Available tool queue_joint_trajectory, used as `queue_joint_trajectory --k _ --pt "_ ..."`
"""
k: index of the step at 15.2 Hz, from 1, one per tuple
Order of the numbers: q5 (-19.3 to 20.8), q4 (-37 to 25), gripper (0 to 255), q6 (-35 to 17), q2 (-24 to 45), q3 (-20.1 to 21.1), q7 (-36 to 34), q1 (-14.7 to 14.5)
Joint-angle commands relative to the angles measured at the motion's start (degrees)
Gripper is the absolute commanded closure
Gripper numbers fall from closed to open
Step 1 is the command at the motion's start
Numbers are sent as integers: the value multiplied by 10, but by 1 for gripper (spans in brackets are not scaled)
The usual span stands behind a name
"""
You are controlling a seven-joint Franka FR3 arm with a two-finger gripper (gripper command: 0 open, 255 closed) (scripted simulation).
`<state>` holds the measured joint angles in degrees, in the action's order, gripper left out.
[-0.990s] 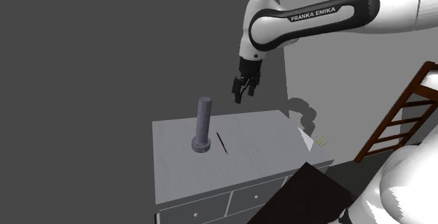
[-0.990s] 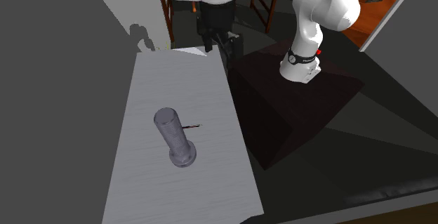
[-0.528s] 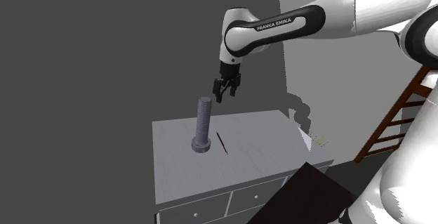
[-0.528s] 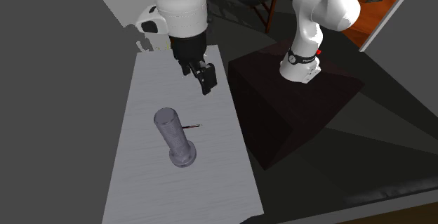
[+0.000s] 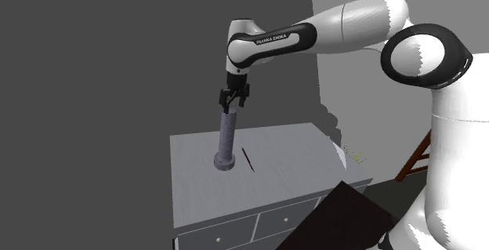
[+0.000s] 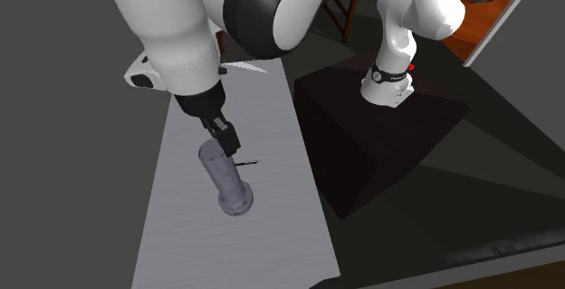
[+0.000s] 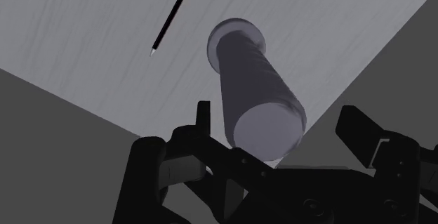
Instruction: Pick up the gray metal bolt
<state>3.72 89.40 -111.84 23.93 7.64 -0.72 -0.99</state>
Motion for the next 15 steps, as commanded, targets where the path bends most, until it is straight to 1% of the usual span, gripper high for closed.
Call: queue_joint_trajectory --k 1,7,9,10,15 --pt "2 -19 0 -5 23 0 -3 -3" --pt "5 8 0 -48 40 -2 -5 -3" --pt "5 8 0 -48 40 -2 -5 -3" --pt "5 8 255 -49 40 -2 -4 -3" --pt "5 7 255 -48 41 -2 -4 -3"
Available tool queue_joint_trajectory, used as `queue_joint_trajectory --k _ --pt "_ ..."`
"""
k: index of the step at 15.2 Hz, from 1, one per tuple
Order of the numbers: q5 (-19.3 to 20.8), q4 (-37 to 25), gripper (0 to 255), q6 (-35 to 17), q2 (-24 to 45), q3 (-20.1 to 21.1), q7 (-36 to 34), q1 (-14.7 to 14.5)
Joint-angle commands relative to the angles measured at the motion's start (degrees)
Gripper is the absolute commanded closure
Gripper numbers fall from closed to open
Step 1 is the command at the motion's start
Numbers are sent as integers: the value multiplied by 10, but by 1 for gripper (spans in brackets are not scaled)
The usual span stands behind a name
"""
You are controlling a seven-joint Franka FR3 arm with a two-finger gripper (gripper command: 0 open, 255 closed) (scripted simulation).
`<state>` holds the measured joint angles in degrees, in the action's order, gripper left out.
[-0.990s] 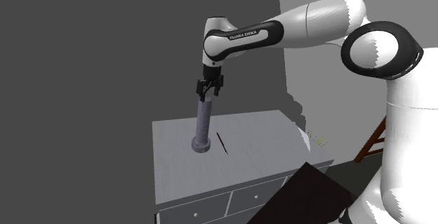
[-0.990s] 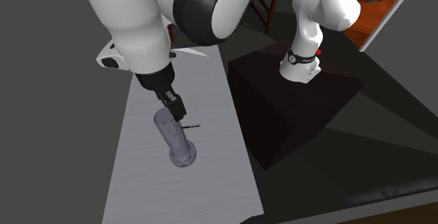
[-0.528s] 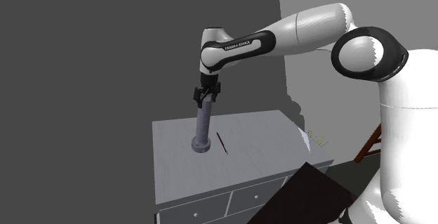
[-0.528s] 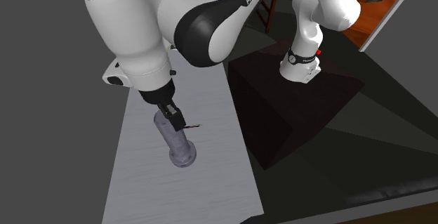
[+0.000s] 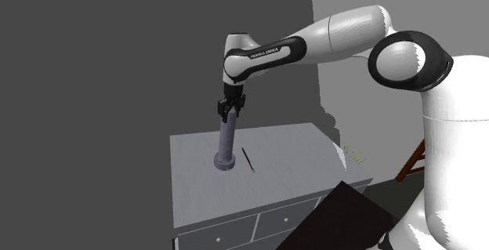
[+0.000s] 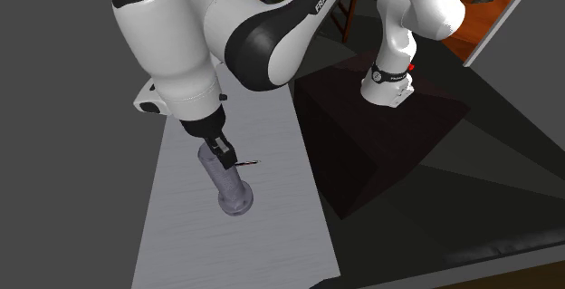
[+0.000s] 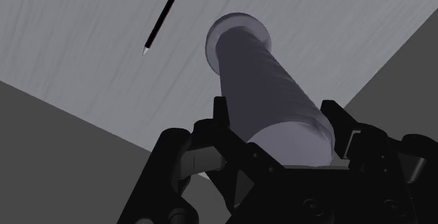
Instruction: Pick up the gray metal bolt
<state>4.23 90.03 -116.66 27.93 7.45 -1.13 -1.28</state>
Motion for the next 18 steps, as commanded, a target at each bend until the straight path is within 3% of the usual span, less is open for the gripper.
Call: queue_joint_trajectory --k 1,4,18 --pt "0 0 255 0 1 0 0 0" --pt "0 1 255 0 0 0 0 0" --pt "-5 -64 255 94 -29 3 3 0"
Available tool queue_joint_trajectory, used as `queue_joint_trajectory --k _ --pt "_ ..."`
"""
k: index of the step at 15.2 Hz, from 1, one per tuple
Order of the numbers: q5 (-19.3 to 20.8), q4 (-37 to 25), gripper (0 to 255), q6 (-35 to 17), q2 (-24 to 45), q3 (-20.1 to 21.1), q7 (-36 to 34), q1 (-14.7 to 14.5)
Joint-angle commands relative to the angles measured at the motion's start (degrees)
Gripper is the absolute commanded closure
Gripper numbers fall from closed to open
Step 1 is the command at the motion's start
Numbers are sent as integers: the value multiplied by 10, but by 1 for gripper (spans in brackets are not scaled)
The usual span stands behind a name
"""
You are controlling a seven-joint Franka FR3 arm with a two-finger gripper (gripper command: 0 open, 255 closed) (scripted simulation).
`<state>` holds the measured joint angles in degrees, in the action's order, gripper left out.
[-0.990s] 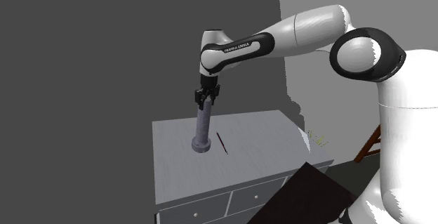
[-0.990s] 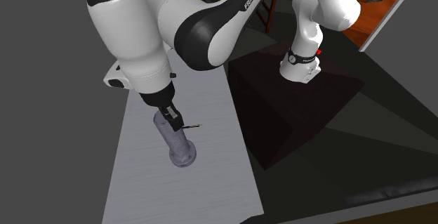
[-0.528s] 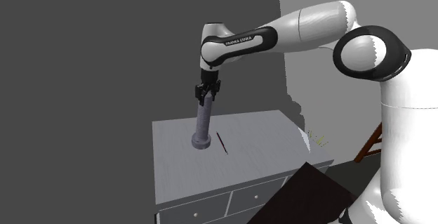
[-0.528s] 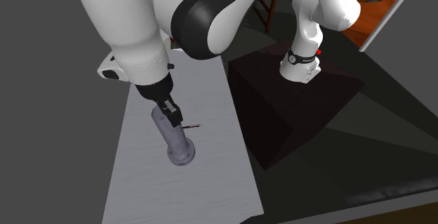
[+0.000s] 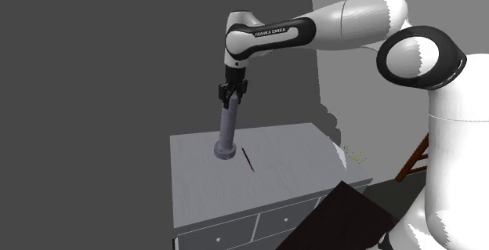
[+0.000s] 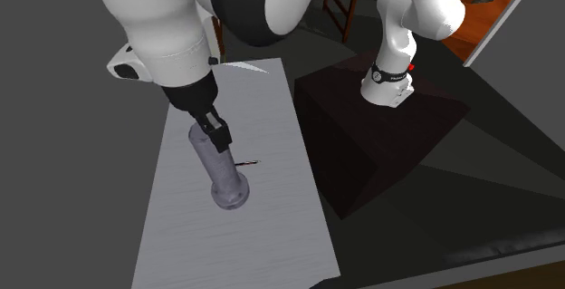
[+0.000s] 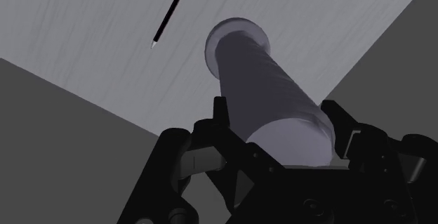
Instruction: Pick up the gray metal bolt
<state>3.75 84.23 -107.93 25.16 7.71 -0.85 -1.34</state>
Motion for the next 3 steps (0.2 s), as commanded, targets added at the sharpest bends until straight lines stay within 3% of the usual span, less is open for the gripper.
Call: queue_joint_trajectory --k 1,3 --pt "-1 -12 255 14 -3 0 1 0" --pt "-1 -13 255 15 -3 0 1 0"
